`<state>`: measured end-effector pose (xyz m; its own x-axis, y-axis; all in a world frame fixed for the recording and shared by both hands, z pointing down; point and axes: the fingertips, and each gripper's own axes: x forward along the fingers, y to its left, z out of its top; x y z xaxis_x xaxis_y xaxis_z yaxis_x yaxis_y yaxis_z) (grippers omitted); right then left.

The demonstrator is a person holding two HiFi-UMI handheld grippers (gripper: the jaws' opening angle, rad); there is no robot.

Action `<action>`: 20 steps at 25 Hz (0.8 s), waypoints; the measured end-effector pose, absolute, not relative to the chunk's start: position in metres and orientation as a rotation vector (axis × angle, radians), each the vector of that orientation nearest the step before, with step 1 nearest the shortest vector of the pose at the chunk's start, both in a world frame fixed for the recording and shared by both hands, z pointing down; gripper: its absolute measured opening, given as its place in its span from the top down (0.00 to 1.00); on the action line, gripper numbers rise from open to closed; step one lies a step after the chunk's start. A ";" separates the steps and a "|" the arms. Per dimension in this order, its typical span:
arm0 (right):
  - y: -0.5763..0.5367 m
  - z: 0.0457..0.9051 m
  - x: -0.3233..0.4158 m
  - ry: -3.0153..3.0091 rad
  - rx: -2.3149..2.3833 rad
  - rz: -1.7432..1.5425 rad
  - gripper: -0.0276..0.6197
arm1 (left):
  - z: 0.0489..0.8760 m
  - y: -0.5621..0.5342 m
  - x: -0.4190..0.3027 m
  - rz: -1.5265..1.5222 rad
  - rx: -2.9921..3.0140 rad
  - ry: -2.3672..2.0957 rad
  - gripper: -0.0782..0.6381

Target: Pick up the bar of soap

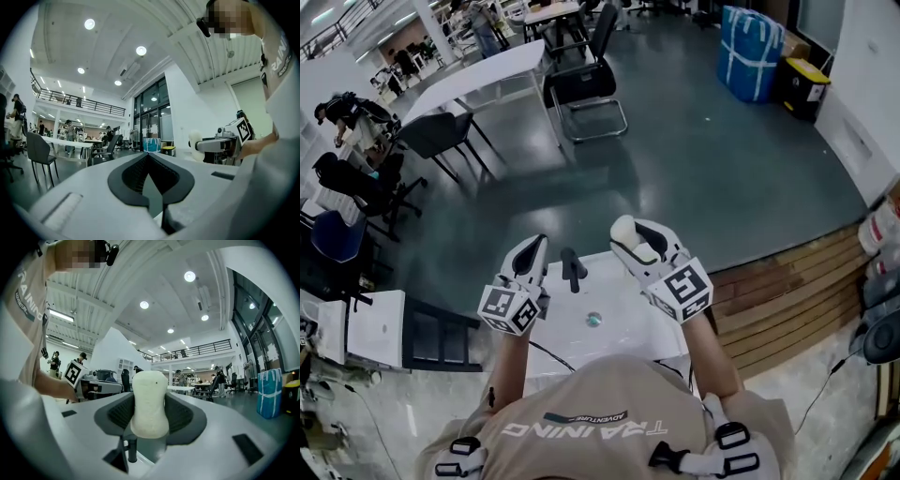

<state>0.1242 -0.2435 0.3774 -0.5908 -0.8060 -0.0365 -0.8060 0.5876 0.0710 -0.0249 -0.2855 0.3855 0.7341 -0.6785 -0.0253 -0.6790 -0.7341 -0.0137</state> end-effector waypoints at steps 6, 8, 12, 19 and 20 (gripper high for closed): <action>-0.236 0.387 0.125 2.789 -1.415 0.102 0.65 | 0.404 -0.278 -0.020 0.021 -2.939 1.141 0.90; -0.234 0.391 0.126 2.784 -1.410 0.087 0.65 | 0.410 -0.276 -0.017 0.019 -2.954 1.137 0.90; -0.234 0.399 0.122 2.801 -1.409 0.072 0.65 | 0.415 -0.276 -0.016 0.019 -2.965 1.141 0.90; -0.239 0.403 0.126 2.817 -1.424 0.091 0.65 | 0.429 -0.277 -0.018 0.026 -2.981 1.175 0.90; -0.240 0.403 0.127 2.816 -1.426 0.091 0.65 | 0.430 -0.277 -0.019 0.027 -2.983 1.179 0.90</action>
